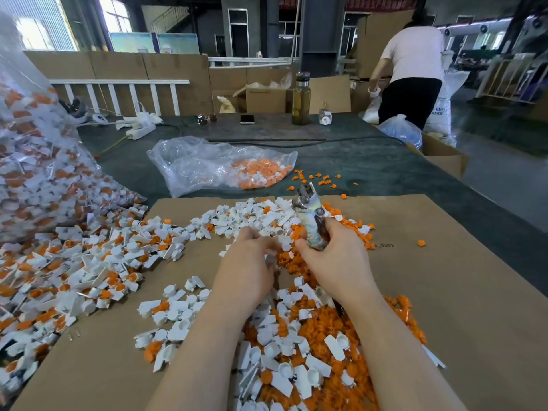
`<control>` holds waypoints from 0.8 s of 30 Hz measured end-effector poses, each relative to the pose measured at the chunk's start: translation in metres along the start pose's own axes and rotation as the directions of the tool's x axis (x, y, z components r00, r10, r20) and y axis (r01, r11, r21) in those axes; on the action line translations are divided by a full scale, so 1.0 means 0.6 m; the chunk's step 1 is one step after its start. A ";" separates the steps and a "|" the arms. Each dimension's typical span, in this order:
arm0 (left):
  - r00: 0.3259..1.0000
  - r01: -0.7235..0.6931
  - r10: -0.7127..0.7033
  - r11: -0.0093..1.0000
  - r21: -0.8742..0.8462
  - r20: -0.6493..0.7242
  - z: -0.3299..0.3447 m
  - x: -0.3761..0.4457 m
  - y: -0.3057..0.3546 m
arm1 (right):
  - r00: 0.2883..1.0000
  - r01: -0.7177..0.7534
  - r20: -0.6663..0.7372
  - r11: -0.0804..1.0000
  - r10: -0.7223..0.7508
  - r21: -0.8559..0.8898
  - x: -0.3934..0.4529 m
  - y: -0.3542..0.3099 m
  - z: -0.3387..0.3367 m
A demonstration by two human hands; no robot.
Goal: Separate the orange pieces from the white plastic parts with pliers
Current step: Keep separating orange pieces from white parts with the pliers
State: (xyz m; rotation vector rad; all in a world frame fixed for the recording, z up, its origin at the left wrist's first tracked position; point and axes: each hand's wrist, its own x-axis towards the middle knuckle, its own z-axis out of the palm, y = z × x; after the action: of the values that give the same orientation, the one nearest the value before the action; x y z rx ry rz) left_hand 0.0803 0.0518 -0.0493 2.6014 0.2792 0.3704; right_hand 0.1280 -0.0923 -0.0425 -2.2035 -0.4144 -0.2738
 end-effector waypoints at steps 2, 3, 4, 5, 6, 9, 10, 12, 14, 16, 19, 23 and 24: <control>0.999 0.037 -0.037 0.999 0.009 -0.019 0.001 0.003 0.001 | 1.000 0.005 -0.011 1.000 -0.005 -0.003 0.000 0.000 0.000; 0.998 0.060 -0.059 0.998 0.019 -0.026 0.001 0.003 0.002 | 1.000 0.005 -0.014 1.000 -0.005 -0.005 0.001 0.001 0.000; 0.996 0.078 -0.077 0.996 0.032 -0.036 0.000 0.004 0.003 | 1.000 0.006 -0.014 1.000 -0.006 -0.003 0.001 0.001 0.000; 0.995 0.094 -0.092 0.995 0.042 -0.043 -0.002 0.003 0.003 | 1.000 0.007 -0.013 1.000 -0.007 0.003 0.001 0.002 0.000; 0.993 0.106 -0.104 0.993 0.046 -0.050 -0.004 0.002 0.002 | 1.000 0.010 -0.013 1.000 -0.010 0.009 0.001 0.003 0.001; 0.989 0.137 -0.134 0.990 0.040 -0.064 -0.009 0.001 -0.002 | 0.999 0.031 -0.007 1.000 -0.031 -0.004 0.001 0.005 0.001; 0.988 0.143 -0.141 0.989 0.027 -0.065 -0.008 0.001 -0.003 | 0.999 0.036 -0.001 0.999 -0.036 -0.012 0.001 0.006 0.002; 0.984 0.159 -0.164 0.985 -0.064 -0.073 -0.008 0.002 -0.001 | 0.999 0.043 0.008 0.999 -0.043 -0.024 0.001 0.006 0.004; 0.976 0.177 -0.202 0.954 -0.242 -0.084 -0.010 0.001 0.003 | 0.999 0.045 -0.002 0.999 -0.045 -0.023 0.001 0.007 0.004; 0.970 0.175 -0.231 0.874 -0.454 -0.070 -0.013 -0.001 0.004 | 0.999 0.051 -0.016 0.999 -0.051 -0.014 0.001 0.007 0.003; 0.958 0.221 -0.275 0.544 -0.810 0.077 -0.024 -0.005 0.012 | 0.998 0.056 -0.026 0.998 -0.056 -0.003 0.000 0.008 0.003; 0.943 0.281 -0.246 0.228 -0.932 0.224 -0.036 -0.006 0.015 | 0.998 0.060 -0.033 0.998 -0.060 0.010 0.000 0.006 0.002; 0.944 0.284 -0.223 0.183 -0.941 0.242 -0.037 -0.005 0.012 | 0.997 0.063 -0.038 0.998 -0.062 0.019 0.000 0.005 0.001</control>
State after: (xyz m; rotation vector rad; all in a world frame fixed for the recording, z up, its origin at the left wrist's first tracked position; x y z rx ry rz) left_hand 0.0713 0.0544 -0.0275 1.2149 0.3130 0.2211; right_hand 0.1291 -0.0934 -0.0451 -2.1646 -0.4643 -0.3424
